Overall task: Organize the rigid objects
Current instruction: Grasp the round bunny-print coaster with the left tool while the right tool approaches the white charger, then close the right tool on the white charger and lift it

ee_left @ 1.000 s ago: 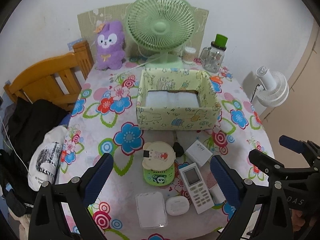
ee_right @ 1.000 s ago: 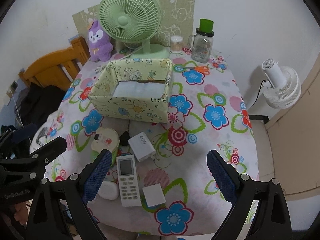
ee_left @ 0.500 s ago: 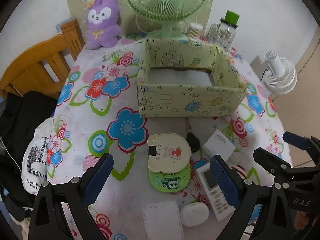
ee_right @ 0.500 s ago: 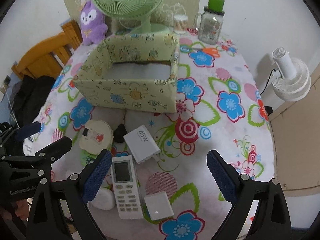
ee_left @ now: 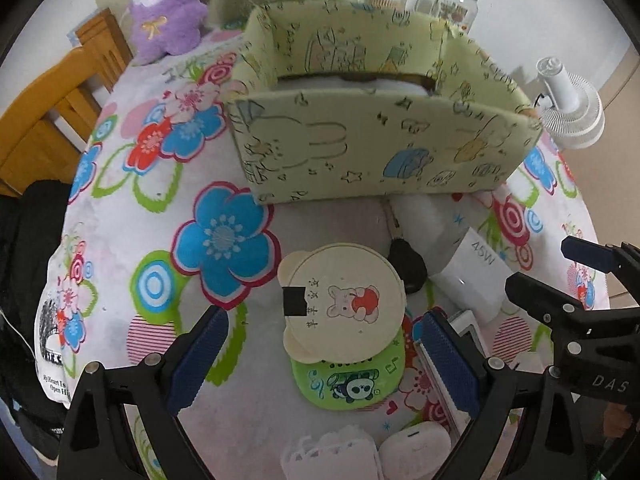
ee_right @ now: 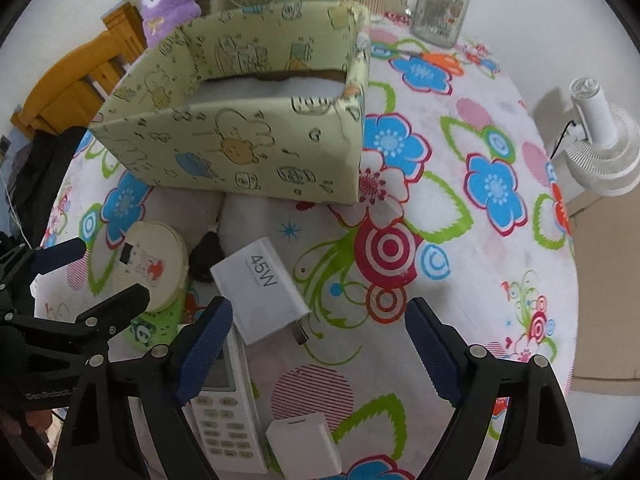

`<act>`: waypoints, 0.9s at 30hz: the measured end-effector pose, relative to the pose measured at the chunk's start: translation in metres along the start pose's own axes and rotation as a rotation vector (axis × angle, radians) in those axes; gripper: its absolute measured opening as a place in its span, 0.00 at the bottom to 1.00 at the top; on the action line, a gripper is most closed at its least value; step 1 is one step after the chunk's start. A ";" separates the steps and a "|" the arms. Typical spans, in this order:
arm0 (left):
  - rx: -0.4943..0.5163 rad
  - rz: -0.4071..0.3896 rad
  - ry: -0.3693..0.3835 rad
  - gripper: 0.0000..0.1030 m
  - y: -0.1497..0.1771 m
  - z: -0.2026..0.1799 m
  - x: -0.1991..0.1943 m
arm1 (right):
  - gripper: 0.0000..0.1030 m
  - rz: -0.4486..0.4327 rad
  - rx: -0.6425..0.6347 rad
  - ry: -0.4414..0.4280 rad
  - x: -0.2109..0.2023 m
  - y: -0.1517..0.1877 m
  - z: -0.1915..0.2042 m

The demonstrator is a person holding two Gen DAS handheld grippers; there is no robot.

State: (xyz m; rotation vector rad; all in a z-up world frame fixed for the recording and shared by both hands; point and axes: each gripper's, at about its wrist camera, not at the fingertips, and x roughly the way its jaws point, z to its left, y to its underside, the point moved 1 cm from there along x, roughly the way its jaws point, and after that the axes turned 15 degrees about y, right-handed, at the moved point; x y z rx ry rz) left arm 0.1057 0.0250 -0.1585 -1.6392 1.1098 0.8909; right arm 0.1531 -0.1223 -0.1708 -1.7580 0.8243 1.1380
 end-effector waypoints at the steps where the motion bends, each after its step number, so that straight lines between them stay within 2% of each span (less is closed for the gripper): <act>1: 0.003 0.005 -0.001 0.95 -0.001 0.000 0.003 | 0.87 0.007 0.000 0.000 0.003 0.000 0.000; 8: 0.006 0.049 0.015 0.95 -0.006 -0.003 0.027 | 0.87 0.031 -0.018 -0.004 0.013 0.004 0.002; 13: -0.012 0.075 0.035 0.85 -0.007 -0.001 0.040 | 0.87 0.035 -0.031 -0.011 0.014 0.003 0.007; 17: -0.006 0.062 0.026 0.79 -0.008 -0.003 0.040 | 0.87 0.039 -0.034 -0.011 0.016 0.000 0.012; 27: -0.031 0.049 0.029 0.77 -0.013 0.015 0.027 | 0.87 0.055 -0.049 -0.024 0.022 -0.011 0.026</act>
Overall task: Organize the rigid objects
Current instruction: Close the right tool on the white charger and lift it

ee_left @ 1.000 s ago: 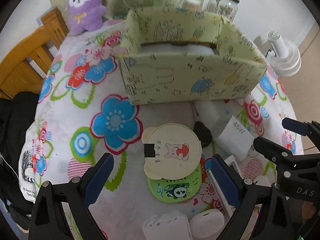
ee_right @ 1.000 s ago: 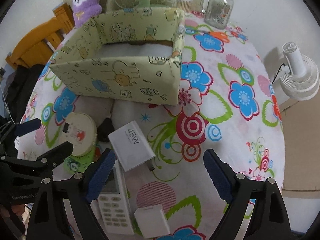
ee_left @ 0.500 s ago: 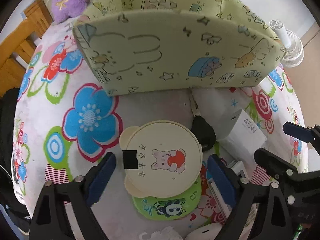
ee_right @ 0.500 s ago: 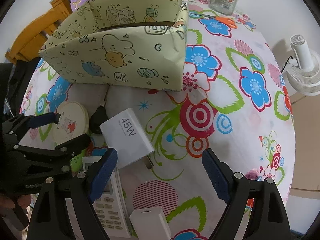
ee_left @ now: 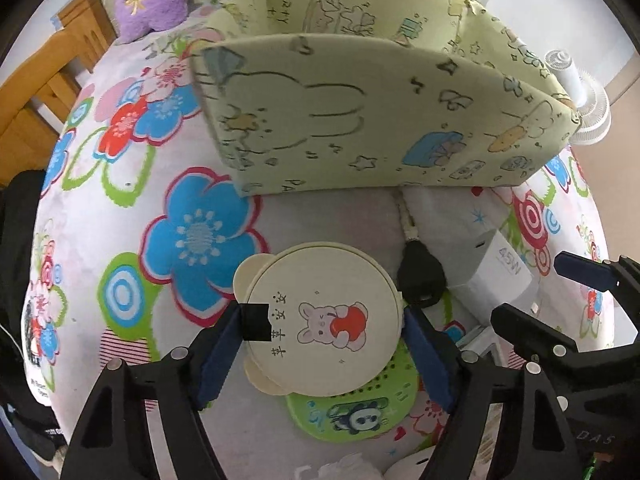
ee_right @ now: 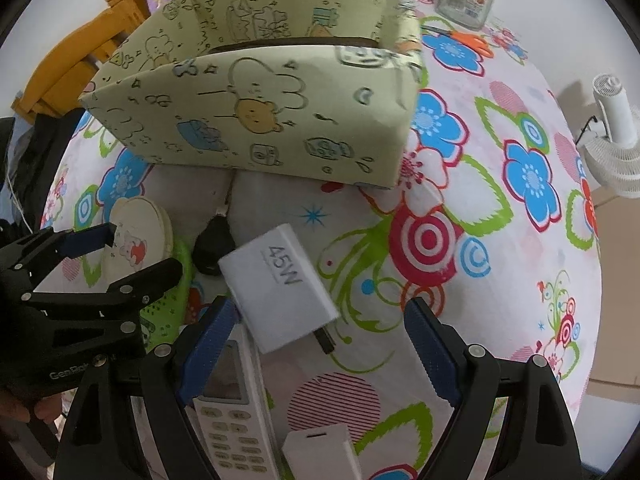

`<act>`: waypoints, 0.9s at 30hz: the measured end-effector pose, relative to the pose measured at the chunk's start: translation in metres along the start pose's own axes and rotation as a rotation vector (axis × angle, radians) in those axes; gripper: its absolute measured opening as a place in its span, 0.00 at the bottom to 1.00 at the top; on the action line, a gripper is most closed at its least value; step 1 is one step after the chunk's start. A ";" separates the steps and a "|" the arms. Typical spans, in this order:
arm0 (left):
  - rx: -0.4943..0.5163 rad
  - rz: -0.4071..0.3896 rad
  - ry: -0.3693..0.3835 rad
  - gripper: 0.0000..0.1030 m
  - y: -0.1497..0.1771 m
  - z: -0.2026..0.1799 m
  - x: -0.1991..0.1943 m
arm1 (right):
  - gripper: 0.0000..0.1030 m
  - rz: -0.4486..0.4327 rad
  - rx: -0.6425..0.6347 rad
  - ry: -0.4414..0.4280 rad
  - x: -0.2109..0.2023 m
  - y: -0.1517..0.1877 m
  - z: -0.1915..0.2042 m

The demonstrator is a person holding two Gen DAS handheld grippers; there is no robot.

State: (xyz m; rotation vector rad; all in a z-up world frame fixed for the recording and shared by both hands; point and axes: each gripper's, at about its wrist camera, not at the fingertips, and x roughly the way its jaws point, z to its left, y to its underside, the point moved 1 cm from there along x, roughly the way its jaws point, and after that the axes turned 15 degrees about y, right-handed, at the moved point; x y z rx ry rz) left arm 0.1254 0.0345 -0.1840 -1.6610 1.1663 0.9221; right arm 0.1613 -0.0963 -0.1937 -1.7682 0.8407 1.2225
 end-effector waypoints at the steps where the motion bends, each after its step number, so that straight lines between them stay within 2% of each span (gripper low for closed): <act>1: -0.004 0.000 -0.003 0.77 0.001 -0.001 -0.002 | 0.87 0.000 -0.003 -0.001 0.001 -0.001 0.002; 6: -0.016 0.001 -0.014 0.77 -0.001 0.011 -0.009 | 0.86 0.019 -0.012 -0.003 0.010 -0.008 0.011; 8: -0.008 0.003 -0.030 0.77 -0.001 0.013 -0.010 | 0.81 0.031 -0.012 -0.019 0.013 -0.008 0.016; 9: -0.004 0.006 -0.026 0.77 -0.001 0.014 -0.010 | 0.74 0.041 -0.011 -0.015 0.016 -0.008 0.017; 10: -0.005 0.009 -0.018 0.77 -0.002 0.014 -0.010 | 0.72 0.053 -0.011 -0.017 0.020 -0.010 0.018; 12: 0.002 0.012 -0.008 0.77 -0.002 0.015 -0.012 | 0.69 0.041 -0.015 -0.005 0.019 -0.009 0.021; 14: 0.010 0.015 -0.003 0.77 0.003 0.015 -0.015 | 0.61 0.029 -0.022 -0.002 0.018 -0.010 0.025; 22: 0.033 0.017 0.015 0.77 -0.002 0.013 -0.013 | 0.56 0.059 0.048 0.002 0.015 -0.014 0.027; 27: 0.051 -0.005 0.015 0.77 -0.006 0.008 -0.022 | 0.52 0.053 0.098 0.005 0.007 -0.017 0.011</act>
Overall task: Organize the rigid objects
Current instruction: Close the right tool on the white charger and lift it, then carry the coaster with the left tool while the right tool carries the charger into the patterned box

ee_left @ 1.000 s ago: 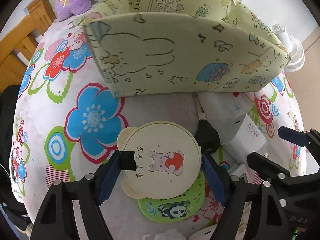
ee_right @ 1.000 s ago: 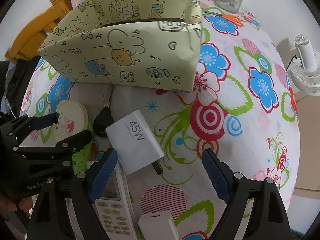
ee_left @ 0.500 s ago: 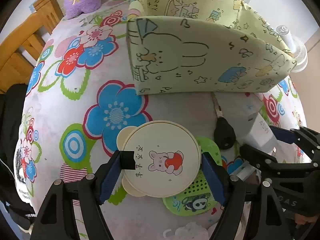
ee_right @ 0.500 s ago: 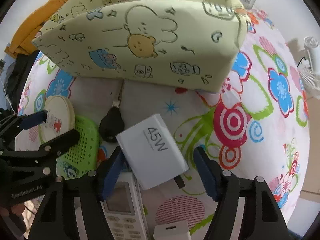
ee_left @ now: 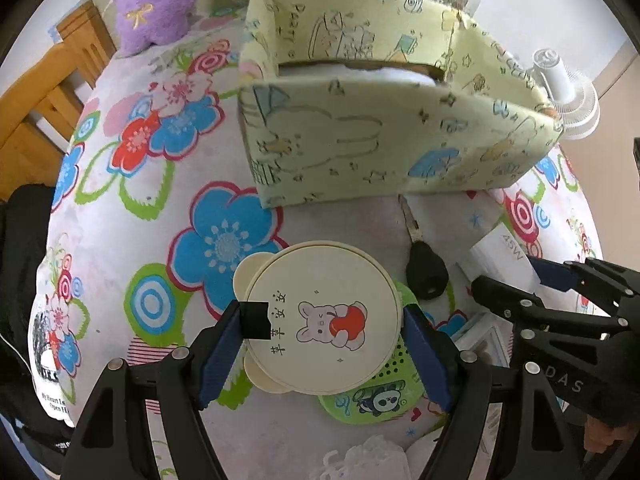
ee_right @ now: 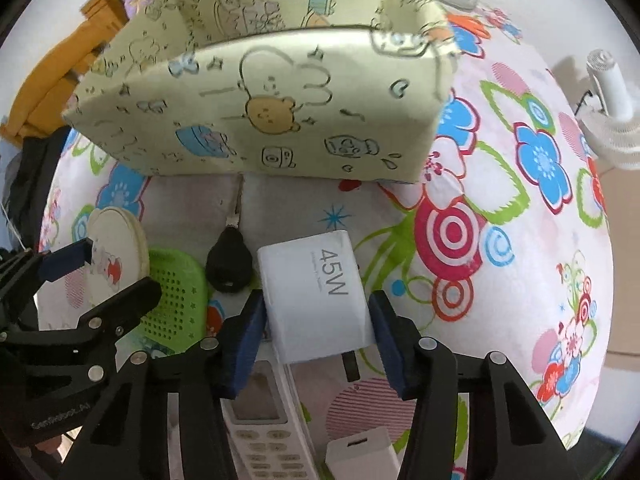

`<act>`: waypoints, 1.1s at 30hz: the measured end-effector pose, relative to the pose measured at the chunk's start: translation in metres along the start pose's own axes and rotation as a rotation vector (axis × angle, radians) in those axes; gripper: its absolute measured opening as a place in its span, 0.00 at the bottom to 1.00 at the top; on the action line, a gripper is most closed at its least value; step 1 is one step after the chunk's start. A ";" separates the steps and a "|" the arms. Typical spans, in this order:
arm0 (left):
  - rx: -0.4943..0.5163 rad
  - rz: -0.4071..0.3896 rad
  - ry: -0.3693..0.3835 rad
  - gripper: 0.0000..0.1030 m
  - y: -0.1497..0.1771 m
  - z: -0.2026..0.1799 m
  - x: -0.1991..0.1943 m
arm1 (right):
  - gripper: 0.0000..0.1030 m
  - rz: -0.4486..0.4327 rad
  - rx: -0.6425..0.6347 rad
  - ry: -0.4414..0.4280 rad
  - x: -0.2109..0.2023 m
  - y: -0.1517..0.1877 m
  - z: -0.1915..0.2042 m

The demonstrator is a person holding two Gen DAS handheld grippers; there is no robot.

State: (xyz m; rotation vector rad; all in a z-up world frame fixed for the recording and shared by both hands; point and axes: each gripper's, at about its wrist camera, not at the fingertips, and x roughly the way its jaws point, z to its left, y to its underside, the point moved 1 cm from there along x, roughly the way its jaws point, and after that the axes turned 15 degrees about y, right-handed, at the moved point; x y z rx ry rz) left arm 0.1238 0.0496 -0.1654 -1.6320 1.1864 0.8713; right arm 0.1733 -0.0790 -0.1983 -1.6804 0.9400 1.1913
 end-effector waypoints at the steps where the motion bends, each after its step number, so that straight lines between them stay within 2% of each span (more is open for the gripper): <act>1: 0.003 0.000 0.000 0.77 0.000 0.000 -0.002 | 0.51 -0.005 0.008 0.001 -0.003 -0.001 -0.001; 7: 0.045 -0.023 0.007 0.77 0.000 -0.008 -0.024 | 0.49 -0.034 0.049 -0.001 -0.022 0.001 -0.004; 15: 0.085 -0.047 0.030 0.77 0.005 -0.010 -0.044 | 0.48 -0.082 0.091 0.015 -0.054 0.021 -0.001; 19: 0.106 -0.061 0.034 0.77 0.003 -0.018 -0.044 | 0.48 -0.112 0.113 0.035 -0.064 0.026 -0.007; 33: 0.142 -0.143 0.003 0.77 -0.012 -0.031 -0.082 | 0.48 -0.202 0.122 0.048 -0.107 0.017 -0.005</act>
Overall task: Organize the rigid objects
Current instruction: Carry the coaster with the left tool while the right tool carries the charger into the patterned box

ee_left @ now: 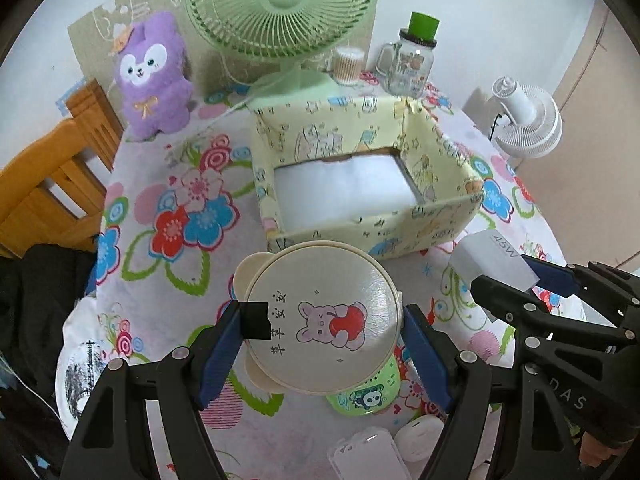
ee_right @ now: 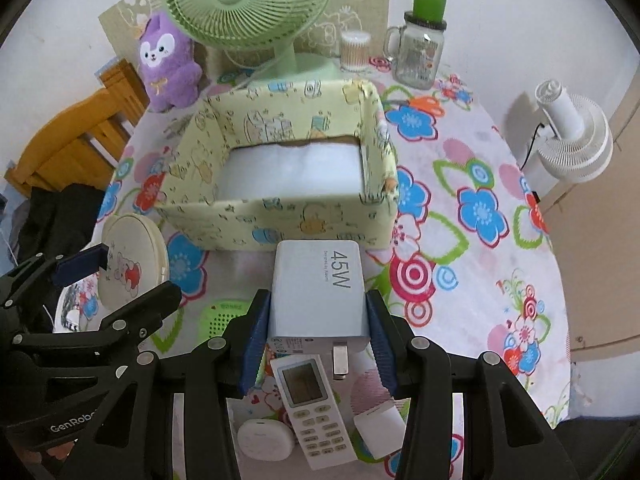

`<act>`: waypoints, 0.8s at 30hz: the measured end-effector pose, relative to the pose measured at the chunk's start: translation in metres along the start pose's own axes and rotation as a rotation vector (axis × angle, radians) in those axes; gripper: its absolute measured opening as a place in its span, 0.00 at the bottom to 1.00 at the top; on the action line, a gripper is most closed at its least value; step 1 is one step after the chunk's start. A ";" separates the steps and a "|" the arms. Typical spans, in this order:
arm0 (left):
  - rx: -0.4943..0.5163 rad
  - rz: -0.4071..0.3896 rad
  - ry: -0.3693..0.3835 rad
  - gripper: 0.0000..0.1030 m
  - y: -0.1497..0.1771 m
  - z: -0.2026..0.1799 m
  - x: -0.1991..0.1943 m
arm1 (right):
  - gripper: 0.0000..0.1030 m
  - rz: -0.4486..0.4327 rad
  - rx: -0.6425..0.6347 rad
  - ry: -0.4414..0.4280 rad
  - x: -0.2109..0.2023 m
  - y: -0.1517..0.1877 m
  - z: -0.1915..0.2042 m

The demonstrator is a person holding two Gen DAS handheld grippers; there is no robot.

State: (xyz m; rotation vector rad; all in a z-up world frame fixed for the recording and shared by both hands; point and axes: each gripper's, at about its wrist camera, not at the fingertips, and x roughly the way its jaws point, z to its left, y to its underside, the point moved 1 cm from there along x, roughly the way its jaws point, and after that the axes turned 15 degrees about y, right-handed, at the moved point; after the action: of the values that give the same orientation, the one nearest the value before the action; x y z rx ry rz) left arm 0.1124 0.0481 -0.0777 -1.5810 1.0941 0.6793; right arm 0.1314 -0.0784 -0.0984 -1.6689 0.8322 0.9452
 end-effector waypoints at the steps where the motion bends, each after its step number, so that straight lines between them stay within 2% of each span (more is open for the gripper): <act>1: 0.000 -0.003 -0.002 0.77 -0.001 -0.001 -0.001 | 0.48 -0.005 -0.003 -0.002 -0.002 -0.002 -0.001; 14: -0.002 -0.054 0.001 0.77 -0.037 -0.011 -0.010 | 0.48 -0.035 -0.035 -0.006 -0.017 -0.038 -0.016; 24: 0.014 -0.065 -0.013 0.77 -0.068 -0.006 0.006 | 0.48 -0.034 -0.030 -0.019 0.001 -0.071 -0.023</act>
State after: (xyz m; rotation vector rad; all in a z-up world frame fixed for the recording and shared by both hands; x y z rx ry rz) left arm 0.1758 0.0433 -0.0513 -1.5908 1.0320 0.6359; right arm 0.1983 -0.0818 -0.0648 -1.6924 0.7775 0.9531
